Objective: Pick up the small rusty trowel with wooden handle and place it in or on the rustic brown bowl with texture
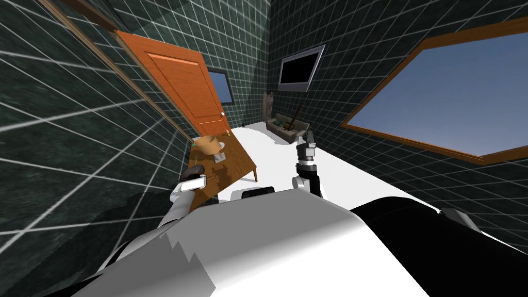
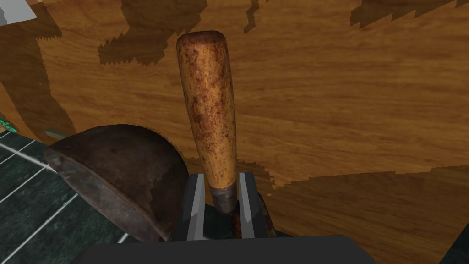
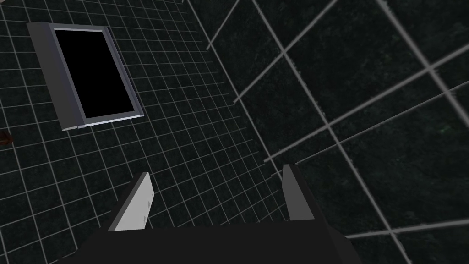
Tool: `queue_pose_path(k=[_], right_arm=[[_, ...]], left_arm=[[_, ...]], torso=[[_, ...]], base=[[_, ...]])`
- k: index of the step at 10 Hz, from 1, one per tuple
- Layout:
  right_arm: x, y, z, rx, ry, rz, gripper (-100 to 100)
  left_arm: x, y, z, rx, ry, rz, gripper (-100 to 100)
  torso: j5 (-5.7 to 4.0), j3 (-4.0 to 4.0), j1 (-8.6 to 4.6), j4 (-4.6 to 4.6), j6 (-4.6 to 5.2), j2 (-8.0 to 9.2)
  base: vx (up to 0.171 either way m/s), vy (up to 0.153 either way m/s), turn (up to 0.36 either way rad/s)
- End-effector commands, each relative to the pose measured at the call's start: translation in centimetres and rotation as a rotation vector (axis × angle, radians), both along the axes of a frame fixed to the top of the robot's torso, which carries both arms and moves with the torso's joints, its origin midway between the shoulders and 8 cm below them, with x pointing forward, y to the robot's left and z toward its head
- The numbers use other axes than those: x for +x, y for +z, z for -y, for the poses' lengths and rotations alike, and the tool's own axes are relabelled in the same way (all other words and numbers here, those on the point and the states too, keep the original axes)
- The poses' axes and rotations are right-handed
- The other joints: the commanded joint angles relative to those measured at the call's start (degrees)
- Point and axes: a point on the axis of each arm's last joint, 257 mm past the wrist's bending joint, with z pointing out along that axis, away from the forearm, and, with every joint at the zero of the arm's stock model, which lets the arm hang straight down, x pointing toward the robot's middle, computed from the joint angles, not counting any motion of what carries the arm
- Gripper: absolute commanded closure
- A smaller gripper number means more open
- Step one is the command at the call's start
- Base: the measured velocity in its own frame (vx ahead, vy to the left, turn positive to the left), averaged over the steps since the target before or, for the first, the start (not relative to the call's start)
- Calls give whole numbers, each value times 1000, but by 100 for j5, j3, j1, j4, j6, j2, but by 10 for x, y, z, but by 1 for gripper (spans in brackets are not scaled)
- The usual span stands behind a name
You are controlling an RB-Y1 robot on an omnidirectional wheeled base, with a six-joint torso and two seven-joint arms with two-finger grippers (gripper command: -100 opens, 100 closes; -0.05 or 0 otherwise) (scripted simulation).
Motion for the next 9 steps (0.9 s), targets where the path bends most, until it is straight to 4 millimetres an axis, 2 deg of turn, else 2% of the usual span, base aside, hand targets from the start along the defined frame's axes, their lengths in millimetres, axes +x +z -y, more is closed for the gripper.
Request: queue_pose_path(k=[1,9], right_arm=[[0,0,0,0,0,0,0],[0,0,0,0,0,0,0]], left_arm=[[-4,4,-8,12,13,-25,100],[-26,29,-50,59,95,-118,100]], torso=[[0,0,0,0,0,0],[-5,-12,-20,-7,9,-18]], base=[[-69,109,-109],[-81,89,-105]])
